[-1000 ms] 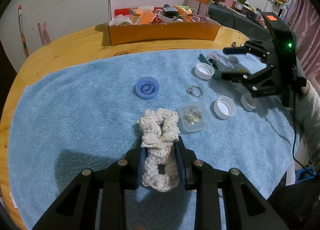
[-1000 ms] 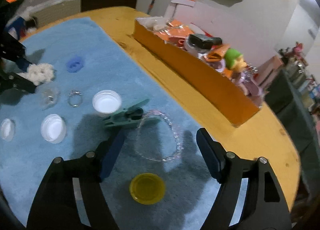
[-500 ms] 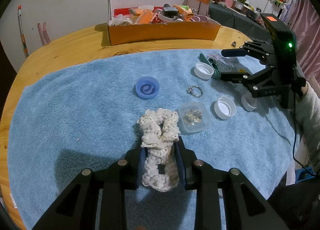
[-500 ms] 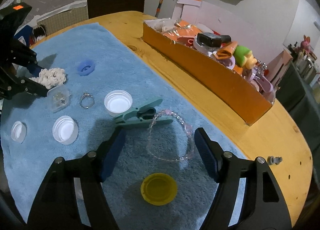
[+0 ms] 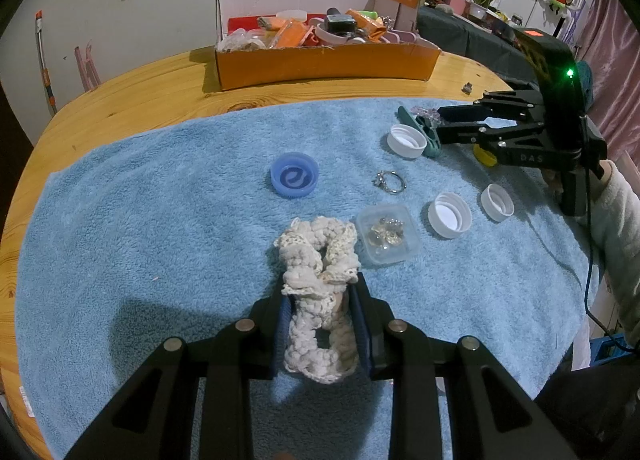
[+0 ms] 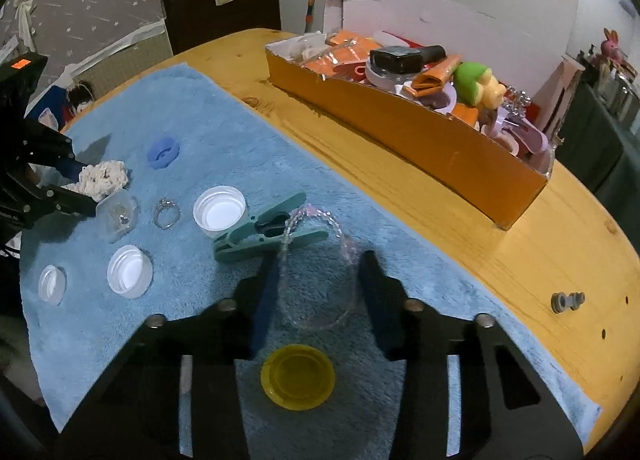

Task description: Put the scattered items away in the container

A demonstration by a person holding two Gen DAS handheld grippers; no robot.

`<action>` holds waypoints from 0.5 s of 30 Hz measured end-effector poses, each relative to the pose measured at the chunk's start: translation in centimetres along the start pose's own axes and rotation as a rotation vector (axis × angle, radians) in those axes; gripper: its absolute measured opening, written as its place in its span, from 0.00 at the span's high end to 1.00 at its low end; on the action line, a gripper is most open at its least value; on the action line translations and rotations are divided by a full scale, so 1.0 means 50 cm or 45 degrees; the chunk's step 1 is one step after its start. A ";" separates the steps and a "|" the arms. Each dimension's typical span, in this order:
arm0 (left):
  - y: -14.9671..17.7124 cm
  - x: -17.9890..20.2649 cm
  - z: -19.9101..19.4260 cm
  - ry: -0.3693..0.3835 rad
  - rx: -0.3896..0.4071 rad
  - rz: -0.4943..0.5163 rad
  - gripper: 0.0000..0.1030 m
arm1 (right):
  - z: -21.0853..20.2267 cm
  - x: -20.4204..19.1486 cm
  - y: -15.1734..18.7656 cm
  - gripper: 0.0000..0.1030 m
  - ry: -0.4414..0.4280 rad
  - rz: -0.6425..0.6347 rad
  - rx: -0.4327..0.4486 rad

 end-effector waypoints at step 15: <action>-0.002 -0.001 0.000 0.000 0.004 0.000 0.71 | -0.005 -0.011 0.001 0.91 0.012 -0.030 0.002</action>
Point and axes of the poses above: each gripper's, at about its wrist camera, not at the fingertips, and z roughly the way its jaws point, x to its right, y to its underside, the point moved 3 cm from there along z, roughly the way its jaws point, and after that the axes turned 14 degrees about -y, right-handed, at the moved point
